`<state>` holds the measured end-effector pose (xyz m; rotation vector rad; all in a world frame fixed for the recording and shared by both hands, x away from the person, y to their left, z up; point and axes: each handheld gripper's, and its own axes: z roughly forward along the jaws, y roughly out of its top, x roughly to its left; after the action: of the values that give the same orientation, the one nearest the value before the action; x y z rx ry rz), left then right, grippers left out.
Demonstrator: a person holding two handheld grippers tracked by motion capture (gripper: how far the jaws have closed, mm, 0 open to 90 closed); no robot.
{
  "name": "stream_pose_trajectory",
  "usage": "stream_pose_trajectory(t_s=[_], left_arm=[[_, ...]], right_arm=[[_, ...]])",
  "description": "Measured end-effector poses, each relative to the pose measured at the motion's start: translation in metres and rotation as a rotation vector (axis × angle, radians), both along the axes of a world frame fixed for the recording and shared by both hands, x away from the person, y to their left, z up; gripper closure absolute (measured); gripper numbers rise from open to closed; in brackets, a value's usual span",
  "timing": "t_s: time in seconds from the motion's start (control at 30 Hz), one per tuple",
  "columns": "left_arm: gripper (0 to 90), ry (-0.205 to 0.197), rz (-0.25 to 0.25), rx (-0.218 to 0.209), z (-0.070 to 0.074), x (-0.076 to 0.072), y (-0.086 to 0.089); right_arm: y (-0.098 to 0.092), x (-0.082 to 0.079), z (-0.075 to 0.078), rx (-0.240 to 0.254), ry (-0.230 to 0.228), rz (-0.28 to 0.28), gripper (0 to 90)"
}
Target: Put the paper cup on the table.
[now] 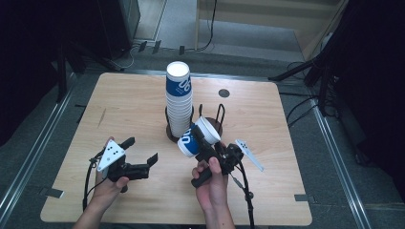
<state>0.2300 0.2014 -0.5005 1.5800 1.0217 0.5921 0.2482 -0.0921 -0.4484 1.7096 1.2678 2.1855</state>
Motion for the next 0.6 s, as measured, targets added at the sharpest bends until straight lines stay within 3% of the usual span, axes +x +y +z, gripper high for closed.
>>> stream_pose_trajectory(t_s=[0.1, 0.43, 0.6], left_arm=[[0.0, 0.01, 0.013, 0.001, -0.003, 0.002, 0.004], [0.0, 0.033, 0.065, 0.027, -0.014, 0.007, 0.02], [0.0, 0.045, 0.083, 0.058, -0.02, 0.009, 0.028]], right_arm=[[-0.003, 0.0, 0.0, 0.001, 0.003, 0.001, 20.3], [-0.014, 0.0, 0.003, -0.067, -0.029, -0.033, 20.2], [-0.02, -0.001, 0.005, -0.141, -0.044, -0.059, 20.2]])
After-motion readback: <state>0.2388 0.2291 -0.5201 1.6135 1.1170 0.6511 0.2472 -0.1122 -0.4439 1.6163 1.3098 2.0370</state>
